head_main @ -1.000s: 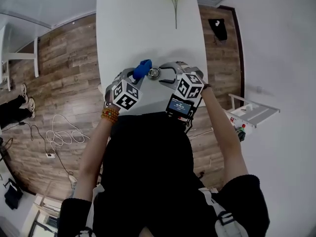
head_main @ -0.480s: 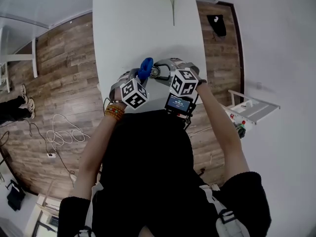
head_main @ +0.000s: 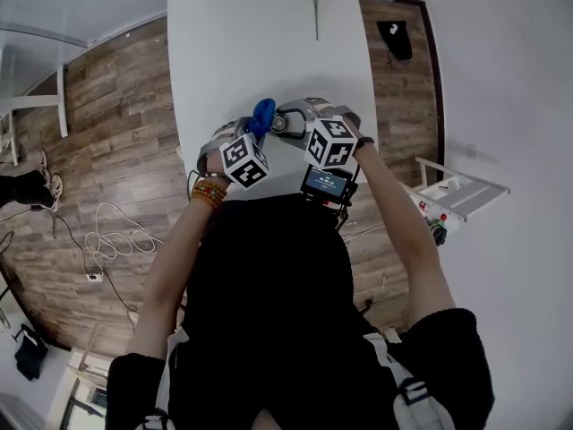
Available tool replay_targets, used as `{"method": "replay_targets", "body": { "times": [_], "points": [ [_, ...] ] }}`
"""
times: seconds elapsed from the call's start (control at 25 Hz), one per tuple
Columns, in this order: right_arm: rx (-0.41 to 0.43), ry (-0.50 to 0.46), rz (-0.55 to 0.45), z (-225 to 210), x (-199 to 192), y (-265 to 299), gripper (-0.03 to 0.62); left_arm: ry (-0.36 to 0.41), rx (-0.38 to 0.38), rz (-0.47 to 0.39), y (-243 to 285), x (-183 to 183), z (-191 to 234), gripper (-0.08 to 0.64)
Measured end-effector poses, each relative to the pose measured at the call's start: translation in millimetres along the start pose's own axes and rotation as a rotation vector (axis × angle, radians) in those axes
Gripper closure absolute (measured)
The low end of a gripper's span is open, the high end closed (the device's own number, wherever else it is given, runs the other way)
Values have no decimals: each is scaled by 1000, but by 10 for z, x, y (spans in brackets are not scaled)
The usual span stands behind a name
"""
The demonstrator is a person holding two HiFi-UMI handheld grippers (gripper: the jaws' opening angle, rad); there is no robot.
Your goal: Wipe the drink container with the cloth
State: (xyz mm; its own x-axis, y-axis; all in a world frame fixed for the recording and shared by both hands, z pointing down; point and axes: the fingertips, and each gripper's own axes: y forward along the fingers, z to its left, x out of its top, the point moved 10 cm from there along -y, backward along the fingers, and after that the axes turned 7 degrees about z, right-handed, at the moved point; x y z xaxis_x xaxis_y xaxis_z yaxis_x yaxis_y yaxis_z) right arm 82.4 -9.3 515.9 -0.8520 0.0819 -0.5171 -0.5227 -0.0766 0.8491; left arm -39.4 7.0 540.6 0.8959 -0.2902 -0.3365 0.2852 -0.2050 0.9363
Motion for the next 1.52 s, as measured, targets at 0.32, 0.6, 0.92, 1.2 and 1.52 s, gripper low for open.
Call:
{"method": "replay_targets", "body": {
  "times": [0.32, 0.6, 0.92, 1.2, 1.52],
  "points": [
    [-2, -5, 4, -2, 21, 28, 335, 1, -9, 51, 194, -68, 41, 370],
    [-6, -4, 0, 3, 32, 26, 333, 9, -49, 129, 430, -122, 39, 370],
    [-5, 5, -5, 1, 55, 33, 334, -22, -46, 169, 655, -181, -11, 371],
    [15, -93, 14, 16, 30, -70, 335, -104, -49, 85, 541, -311, -1, 371],
    [85, -653, 198, 18, 94, -247, 258, -277, -3, -26, 74, -662, -99, 371]
  ]
}}
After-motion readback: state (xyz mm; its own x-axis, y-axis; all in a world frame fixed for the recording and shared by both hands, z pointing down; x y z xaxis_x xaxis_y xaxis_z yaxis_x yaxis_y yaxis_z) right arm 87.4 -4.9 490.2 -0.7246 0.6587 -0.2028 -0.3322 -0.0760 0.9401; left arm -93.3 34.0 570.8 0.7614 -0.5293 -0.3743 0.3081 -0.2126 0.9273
